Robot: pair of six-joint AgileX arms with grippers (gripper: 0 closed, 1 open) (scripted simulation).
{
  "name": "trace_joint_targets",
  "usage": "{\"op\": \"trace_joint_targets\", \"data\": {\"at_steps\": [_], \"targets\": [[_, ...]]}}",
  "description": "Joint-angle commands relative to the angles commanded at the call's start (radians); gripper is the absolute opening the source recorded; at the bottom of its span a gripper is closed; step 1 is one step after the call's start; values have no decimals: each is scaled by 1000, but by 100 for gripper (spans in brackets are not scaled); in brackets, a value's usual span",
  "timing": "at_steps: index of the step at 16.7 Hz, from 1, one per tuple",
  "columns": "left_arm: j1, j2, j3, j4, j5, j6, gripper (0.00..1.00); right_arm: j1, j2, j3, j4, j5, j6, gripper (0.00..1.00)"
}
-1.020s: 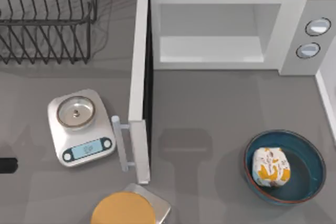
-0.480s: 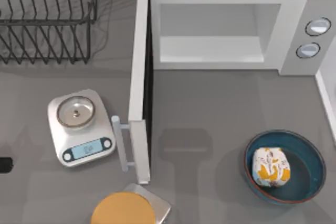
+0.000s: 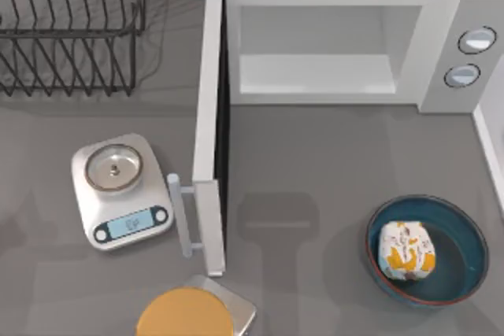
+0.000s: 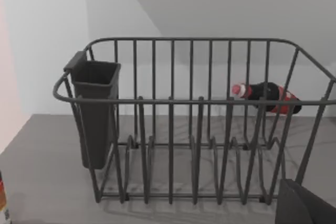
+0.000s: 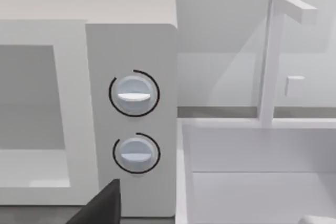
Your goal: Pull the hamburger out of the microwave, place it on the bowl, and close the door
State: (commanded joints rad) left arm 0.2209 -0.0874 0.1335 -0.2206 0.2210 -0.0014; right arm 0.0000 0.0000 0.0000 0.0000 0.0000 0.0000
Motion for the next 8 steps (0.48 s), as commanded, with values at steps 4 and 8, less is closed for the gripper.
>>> {"op": "trace_joint_targets", "data": {"at_steps": [4, 8], "targets": [[6, 15, -5, 16, 7, 1, 0, 0, 0, 0, 0, 0, 0, 100], [64, 97, -28, 121, 65, 3, 0, 0, 0, 0, 0, 0, 0, 100]]}}
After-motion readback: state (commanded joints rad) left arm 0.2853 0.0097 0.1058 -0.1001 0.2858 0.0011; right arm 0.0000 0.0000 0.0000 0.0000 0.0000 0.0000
